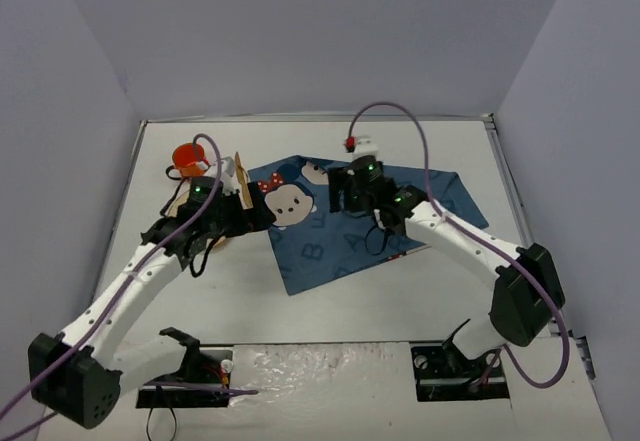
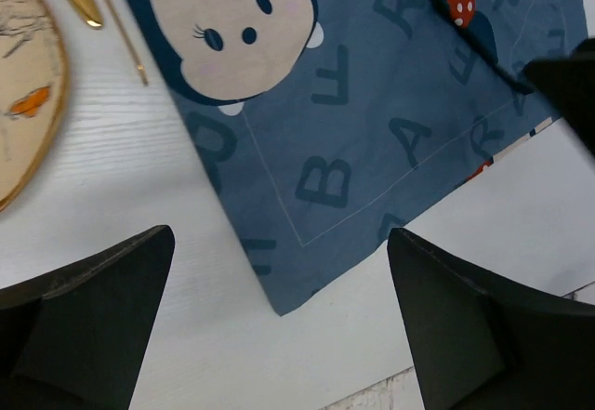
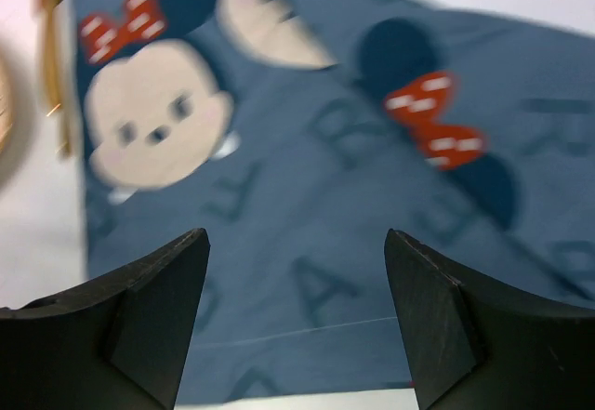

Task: Set the dinner table for one person

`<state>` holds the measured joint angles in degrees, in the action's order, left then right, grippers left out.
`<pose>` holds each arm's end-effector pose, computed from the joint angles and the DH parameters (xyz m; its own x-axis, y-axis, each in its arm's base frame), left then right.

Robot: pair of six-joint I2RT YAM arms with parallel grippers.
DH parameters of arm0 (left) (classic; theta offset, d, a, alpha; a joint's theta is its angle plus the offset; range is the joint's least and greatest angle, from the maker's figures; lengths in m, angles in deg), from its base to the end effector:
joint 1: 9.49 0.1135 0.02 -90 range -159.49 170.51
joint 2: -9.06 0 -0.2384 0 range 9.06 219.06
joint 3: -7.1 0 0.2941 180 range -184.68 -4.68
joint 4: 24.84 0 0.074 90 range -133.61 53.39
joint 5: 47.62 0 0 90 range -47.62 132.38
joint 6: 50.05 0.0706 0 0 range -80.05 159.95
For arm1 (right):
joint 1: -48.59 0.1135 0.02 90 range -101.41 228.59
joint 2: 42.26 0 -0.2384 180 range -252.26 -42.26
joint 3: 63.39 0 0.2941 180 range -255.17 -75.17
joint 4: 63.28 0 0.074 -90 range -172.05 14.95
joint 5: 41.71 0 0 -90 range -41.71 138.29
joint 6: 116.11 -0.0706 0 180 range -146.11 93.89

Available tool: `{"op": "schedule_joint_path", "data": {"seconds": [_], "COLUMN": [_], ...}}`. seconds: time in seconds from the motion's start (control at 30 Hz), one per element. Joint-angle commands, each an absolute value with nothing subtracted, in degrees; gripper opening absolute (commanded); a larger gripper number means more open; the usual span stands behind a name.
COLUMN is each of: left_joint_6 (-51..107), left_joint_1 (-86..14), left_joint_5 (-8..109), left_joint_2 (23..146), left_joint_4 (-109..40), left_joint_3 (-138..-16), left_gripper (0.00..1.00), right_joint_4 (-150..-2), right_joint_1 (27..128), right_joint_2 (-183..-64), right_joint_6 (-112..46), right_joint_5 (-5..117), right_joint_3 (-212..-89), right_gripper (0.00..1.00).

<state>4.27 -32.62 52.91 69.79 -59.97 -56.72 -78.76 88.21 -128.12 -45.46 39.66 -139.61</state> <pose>0.2880 -0.1370 0.2612 -0.7046 -0.3226 -0.6320 0.1449 0.8065 -0.5732 0.3325 0.2615 0.2410 -0.4828 0.0256 -0.8754 -0.3878 0.8900 0.2399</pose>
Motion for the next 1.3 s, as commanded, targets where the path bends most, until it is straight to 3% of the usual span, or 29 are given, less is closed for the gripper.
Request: {"op": "schedule_joint_path", "data": {"seconds": [0.0,0.27,0.67,0.87,1.07,1.2,1.27], "left_joint_6": [0.6,-0.5,-1.1,-2.8,-4.1,-3.7,-3.1], "left_joint_1": [-39.3,-46.3,-50.3,-50.4,-50.4,-50.4,-50.4], "left_joint_5": [47.4,41.6,36.6,36.4,36.2,34.9,34.2], "left_joint_2": [79.2,96.5,110.5,113.3,112.4,110.5,109.5], "left_joint_4": [-47.5,-41.8,-40.3,-41.4,-41.7,-42.7,-43.3], "left_joint_3": [-60.8,-64.9,-66.4,-64.5,-61.0,-59.2,-58.7], "left_gripper": [0.97,0.96,0.88,0.79,0.69,0.63,0.62], "right_joint_4": [-80.7,-76.4,-71.3,-70.7,-70.8,-73.1,-74.9], "right_joint_1": [77.7,67.2,66.6,66.6,66.5,65.7,65.0], "right_joint_2": [-126.9,-132.9,-142.9,-144.5,-143.9,-143.1,-143.2], "right_joint_6": [-42.6,-42.0,-38.7,-38.1,-38.1,-38.1,-37.4], "right_joint_5": [34.0,34.7,31.5,31.6,28.7,27.7,27.2], "right_joint_3": [-137.7,-132.7,-134.0,-133.8,-133.7,-137.0,-141.4], "right_gripper": [0.72,0.72,0.65,0.59,0.34,0.0,0.0]}}
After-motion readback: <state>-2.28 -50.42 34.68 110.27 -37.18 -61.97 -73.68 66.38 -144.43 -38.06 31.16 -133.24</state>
